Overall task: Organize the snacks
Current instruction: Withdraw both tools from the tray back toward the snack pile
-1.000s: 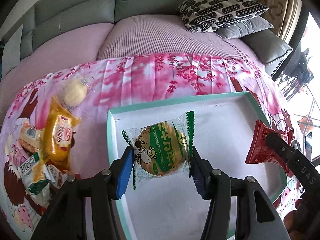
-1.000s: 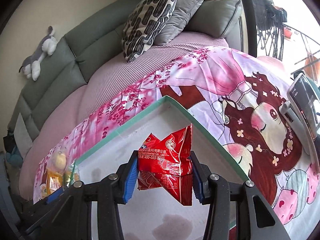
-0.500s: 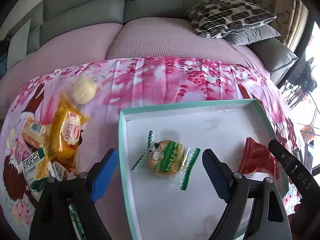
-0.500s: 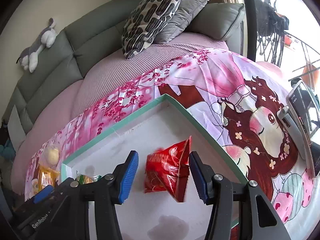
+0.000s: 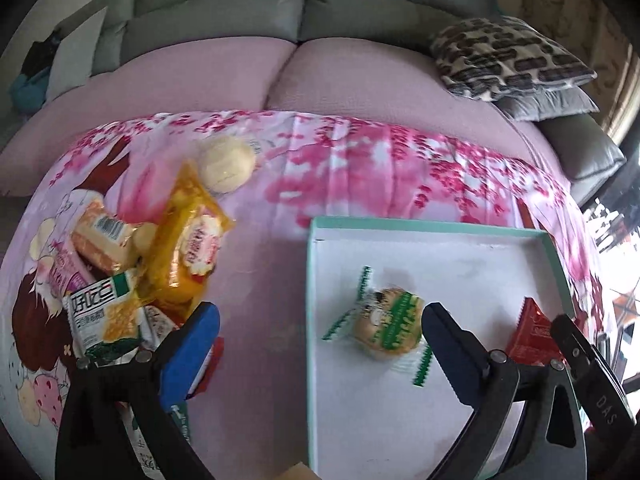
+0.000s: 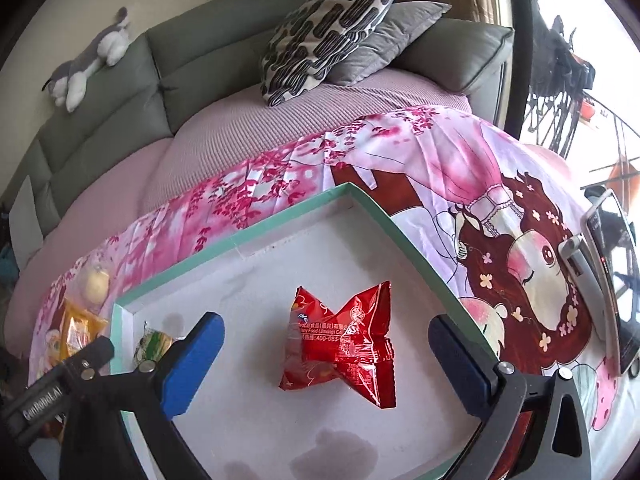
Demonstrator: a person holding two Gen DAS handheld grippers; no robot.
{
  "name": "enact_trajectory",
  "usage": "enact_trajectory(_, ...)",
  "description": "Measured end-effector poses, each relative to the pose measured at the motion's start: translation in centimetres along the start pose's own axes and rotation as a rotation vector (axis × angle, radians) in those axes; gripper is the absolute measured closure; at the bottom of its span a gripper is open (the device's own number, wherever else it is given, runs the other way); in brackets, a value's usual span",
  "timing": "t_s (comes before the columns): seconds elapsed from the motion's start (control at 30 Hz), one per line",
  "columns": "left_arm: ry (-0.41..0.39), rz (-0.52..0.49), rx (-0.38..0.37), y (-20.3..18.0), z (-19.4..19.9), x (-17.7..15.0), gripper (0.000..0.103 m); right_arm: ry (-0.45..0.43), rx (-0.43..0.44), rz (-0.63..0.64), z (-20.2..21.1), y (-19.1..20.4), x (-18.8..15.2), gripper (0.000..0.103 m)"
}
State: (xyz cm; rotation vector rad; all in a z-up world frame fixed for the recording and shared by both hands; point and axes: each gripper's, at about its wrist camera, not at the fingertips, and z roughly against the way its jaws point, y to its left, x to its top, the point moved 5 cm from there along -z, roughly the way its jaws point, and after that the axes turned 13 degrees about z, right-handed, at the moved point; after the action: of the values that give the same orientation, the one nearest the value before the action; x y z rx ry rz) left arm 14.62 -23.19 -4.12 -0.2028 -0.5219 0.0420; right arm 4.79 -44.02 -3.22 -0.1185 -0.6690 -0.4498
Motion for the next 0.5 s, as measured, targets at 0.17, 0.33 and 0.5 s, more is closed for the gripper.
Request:
enact_trajectory(0.17, -0.013, 0.030, 0.012, 1.1, -0.1, 0.2, 0.000, 0.005, 0.000, 0.012, 0.0, 0.2, 0.0, 0.000)
enact_trajectory(0.33, -0.011, 0.064, 0.008, 1.8, 0.0, 0.3, 0.000, 0.034, -0.008, 0.039, -0.2, 0.8, 0.0, 0.000)
enact_trajectory(0.5, -0.015, 0.089, 0.005, 2.5, 0.4, 0.6, 0.000, 0.041, 0.039, 0.017, -0.1, 1.3, -0.2, 0.000)
